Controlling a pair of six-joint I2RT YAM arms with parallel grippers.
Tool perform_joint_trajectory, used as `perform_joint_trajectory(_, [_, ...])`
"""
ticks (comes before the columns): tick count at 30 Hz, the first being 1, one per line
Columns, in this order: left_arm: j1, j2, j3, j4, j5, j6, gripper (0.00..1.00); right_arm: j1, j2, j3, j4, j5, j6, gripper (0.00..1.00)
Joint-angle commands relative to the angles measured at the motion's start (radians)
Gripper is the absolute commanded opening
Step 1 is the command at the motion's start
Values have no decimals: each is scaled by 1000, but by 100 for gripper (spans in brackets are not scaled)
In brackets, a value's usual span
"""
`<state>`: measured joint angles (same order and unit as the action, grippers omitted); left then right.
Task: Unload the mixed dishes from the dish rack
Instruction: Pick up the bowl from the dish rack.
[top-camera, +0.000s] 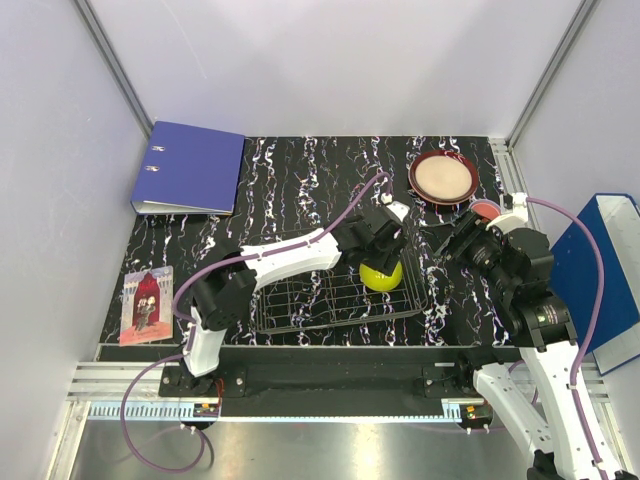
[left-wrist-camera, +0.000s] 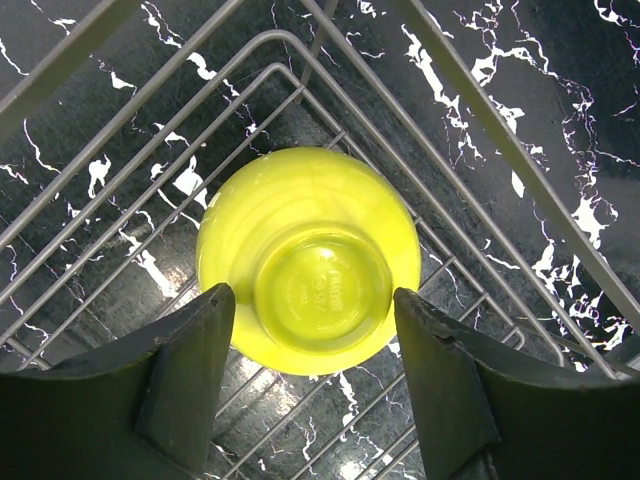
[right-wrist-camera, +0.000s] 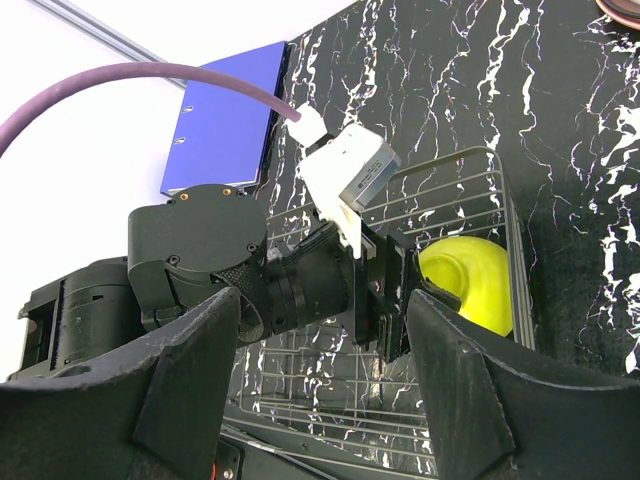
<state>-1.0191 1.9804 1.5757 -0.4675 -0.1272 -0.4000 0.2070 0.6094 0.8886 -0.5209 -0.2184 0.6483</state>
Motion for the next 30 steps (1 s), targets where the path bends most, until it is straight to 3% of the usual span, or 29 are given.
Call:
perform_joint_trajectory(1, [-4, 14, -9, 35, 21, 1, 65, 6, -5, 0, 15, 24, -12, 76])
perform_joint_trajectory(3, [-3, 18, -14, 35, 20, 3, 60, 6, -7, -2, 16, 22, -12, 76])
perform_joint_trajectory(10, [-4, 21, -14, 35, 12, 7, 57, 6, -7, -4, 15, 25, -13, 76])
perform_joint_trajectory(12, [-3, 20, -11, 35, 12, 12, 63, 6, -8, -2, 16, 22, -13, 76])
perform_joint_trajectory(13, [-4, 18, -11, 36, 9, 13, 74, 6, -8, -4, 15, 24, -12, 76])
perform_joint_trajectory(14, [-3, 17, -10, 33, 5, 13, 79, 8, -8, -2, 16, 22, -13, 76])
perform_joint_trajectory(17, [-3, 21, 1, 29, 1, 16, 83, 6, -13, -4, 15, 22, -12, 76])
perform_joint_trajectory(22, [-4, 41, 20, 23, 3, 20, 83, 6, -14, -4, 13, 24, -12, 76])
perform_joint_trajectory(30, [-4, 41, 30, 27, -9, 36, 73, 6, -17, 4, 9, 25, -16, 76])
